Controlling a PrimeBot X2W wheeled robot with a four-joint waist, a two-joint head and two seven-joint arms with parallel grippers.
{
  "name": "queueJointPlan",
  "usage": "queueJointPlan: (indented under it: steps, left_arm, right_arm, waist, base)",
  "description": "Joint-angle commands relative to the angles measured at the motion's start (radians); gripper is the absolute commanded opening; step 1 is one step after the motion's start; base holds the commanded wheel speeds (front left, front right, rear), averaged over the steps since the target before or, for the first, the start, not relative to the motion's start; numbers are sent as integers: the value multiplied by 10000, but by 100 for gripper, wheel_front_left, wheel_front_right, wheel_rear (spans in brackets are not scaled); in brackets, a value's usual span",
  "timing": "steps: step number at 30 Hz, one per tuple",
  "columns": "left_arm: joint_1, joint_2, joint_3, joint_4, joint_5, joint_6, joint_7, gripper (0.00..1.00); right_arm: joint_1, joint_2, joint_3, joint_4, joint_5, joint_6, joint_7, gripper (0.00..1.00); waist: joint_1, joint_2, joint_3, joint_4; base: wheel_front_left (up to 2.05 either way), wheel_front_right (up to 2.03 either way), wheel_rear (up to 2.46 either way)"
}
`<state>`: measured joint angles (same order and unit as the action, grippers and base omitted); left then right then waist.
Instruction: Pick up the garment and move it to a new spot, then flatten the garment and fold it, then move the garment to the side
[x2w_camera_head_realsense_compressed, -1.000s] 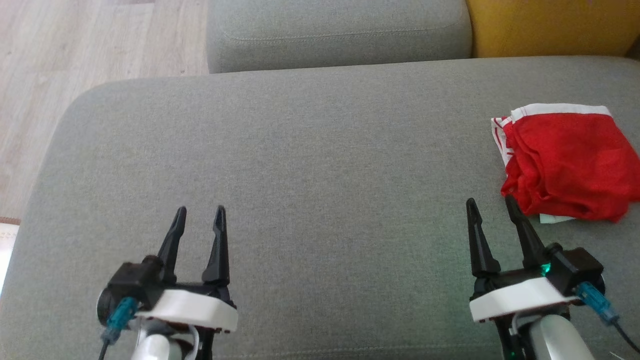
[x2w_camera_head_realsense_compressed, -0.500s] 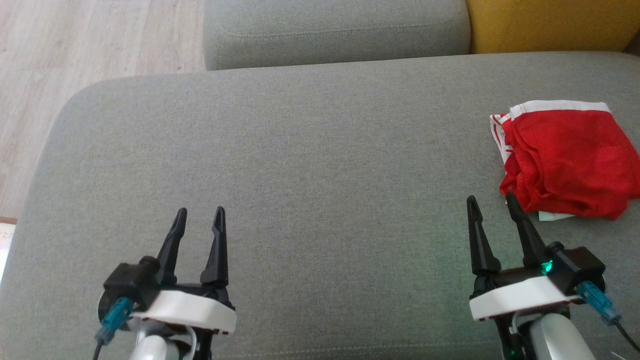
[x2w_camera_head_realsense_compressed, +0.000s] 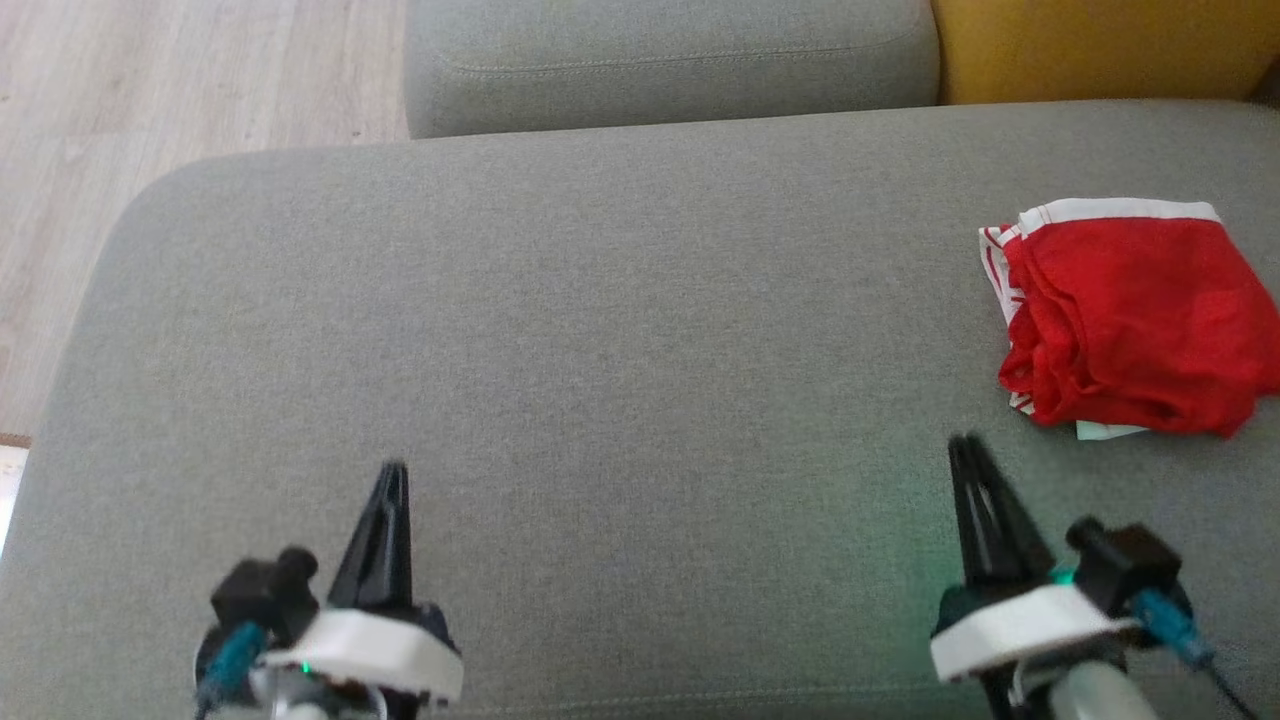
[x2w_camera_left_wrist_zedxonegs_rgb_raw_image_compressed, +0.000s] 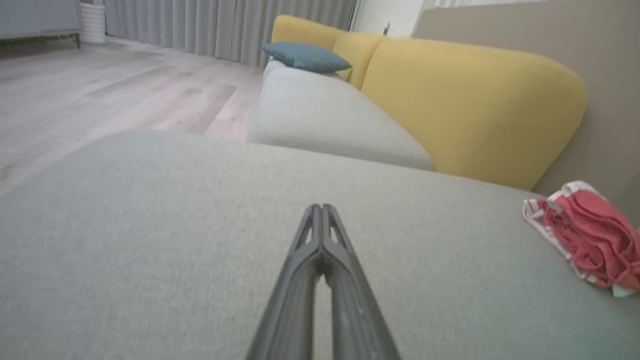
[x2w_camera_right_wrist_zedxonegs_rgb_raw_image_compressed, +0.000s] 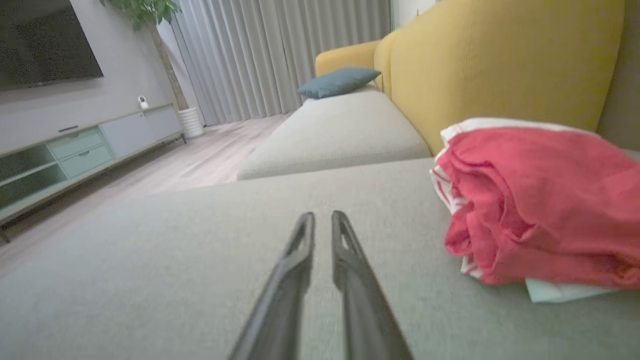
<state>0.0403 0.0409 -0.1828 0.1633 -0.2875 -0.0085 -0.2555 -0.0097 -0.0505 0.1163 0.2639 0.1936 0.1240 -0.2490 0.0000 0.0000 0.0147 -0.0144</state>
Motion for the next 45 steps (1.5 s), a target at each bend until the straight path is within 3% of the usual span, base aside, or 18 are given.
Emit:
queueJointPlan:
  steps: [1, 45]
  left_arm:
    - [-39, 5, 22, -74, -157, -12, 26, 0]
    - [-537, 198, 828, 247, -4884, -434, 1127, 0]
  right_arm:
    - [-28, -1, -6, -89, 167, 1, 17, 0]
    - [-352, -213, -520, -130, 5277, 24, 1045, 0]
  waist:
    - [0, 0, -1, 2]
    - [0, 0, -41, 51]
  base:
    - [0, 0, 0]
    - [0, 0, 0]
